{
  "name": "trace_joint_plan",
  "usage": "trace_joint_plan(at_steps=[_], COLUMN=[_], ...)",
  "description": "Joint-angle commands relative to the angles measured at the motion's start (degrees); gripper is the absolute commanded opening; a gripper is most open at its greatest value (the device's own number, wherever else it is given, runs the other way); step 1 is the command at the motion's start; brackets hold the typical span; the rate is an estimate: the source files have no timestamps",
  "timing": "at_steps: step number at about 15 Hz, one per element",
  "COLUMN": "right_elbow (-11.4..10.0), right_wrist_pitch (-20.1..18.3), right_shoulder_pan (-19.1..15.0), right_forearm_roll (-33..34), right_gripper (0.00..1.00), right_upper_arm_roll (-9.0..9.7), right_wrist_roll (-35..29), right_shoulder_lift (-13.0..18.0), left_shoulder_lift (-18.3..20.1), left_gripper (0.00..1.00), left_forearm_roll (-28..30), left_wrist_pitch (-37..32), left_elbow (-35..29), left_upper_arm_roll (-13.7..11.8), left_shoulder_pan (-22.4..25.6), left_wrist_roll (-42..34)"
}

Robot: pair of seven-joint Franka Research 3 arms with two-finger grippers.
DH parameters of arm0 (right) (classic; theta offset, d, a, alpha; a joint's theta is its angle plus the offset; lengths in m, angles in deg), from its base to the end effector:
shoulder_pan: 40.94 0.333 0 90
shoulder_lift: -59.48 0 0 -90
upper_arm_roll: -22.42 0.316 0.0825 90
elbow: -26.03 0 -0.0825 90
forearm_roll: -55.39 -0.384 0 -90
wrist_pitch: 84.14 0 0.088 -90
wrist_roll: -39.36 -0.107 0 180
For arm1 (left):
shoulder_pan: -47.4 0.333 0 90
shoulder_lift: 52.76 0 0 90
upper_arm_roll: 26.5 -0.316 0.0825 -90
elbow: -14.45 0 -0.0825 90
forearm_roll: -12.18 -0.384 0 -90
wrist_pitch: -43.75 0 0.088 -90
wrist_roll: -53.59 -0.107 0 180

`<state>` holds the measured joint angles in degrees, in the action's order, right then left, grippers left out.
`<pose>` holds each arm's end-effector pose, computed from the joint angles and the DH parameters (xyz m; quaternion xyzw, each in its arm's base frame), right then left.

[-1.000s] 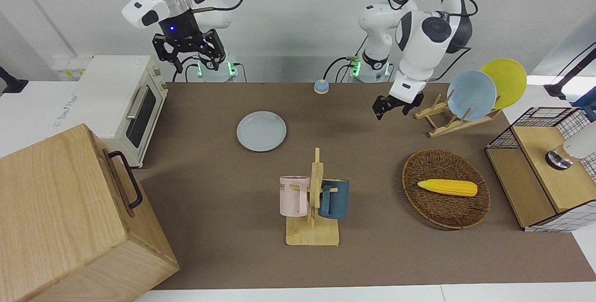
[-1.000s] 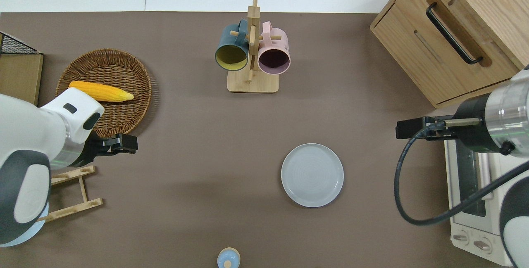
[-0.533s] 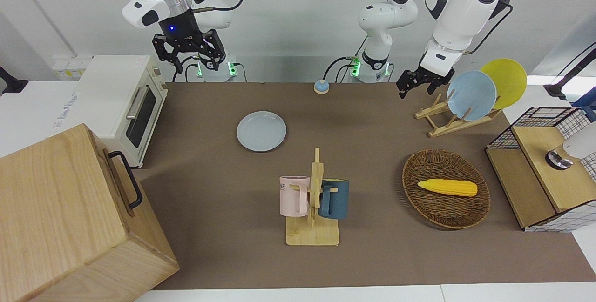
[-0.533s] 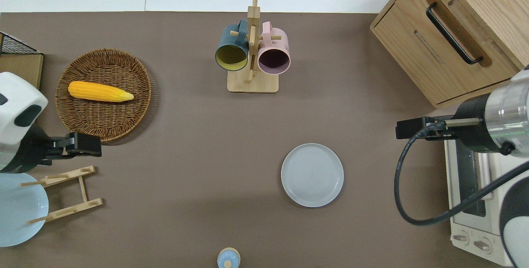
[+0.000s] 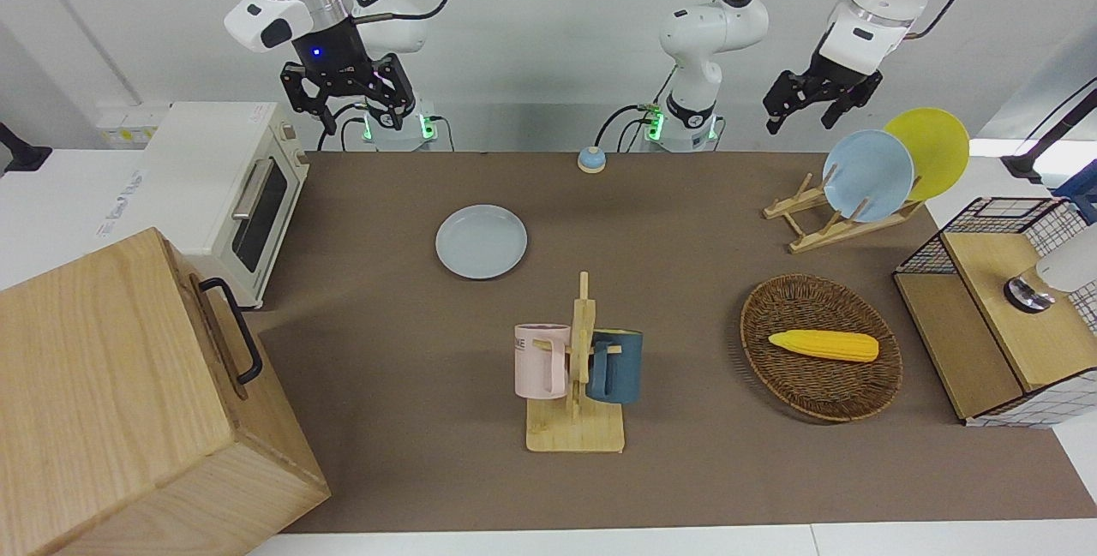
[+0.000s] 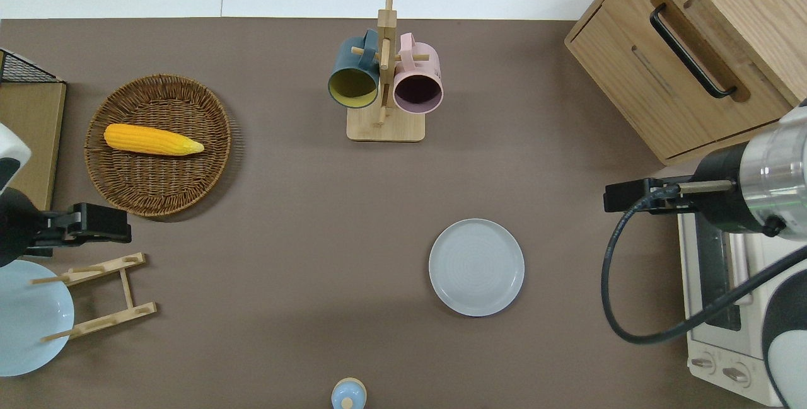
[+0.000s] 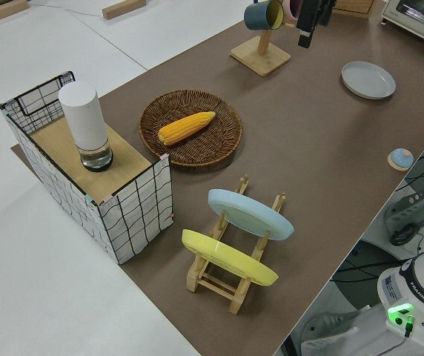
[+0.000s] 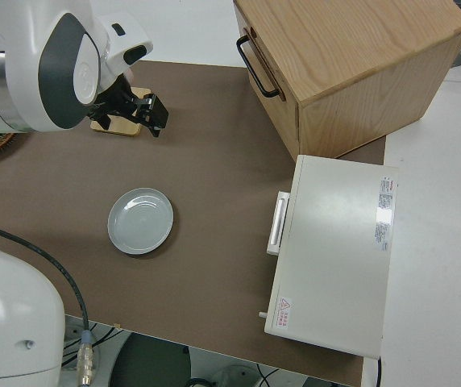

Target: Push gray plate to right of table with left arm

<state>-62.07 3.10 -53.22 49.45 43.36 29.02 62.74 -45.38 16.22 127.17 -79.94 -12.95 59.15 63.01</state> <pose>0.5242 0.0980 0.6650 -0.9989 0.0112 -0.0119 0.0441 0.5019 -0.0324 0.6452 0.9971 0.0650 -0.0349 0.0168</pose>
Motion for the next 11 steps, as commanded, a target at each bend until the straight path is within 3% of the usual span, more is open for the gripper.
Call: trace_joint_plan(at_steps=[1, 11], right_elbow=[0.8, 0.8], right_wrist_pitch=[-0.3, -0.3], right_shoulder_pan=[-0.4, -0.4], right_forearm_roll=[-0.9, -0.9], right_gripper=[0.996, 0.996], right_upper_arm_roll=[0.15, 0.15], right_wrist_roll=[-0.1, -0.1], right_shoulder_lift=[-0.4, -0.4], left_shoulder_lift=[-0.5, -0.4], left_gripper=[0.99, 0.99], left_forearm_roll=[0.3, -0.1], left_wrist_pitch=[-1.2, -1.1], left_elbow=[1.7, 1.5], left_upper_arm_roll=[-1.2, -0.9], left_shoulder_pan=[0.7, 0.7], left_wrist_roll=[-0.8, -0.3])
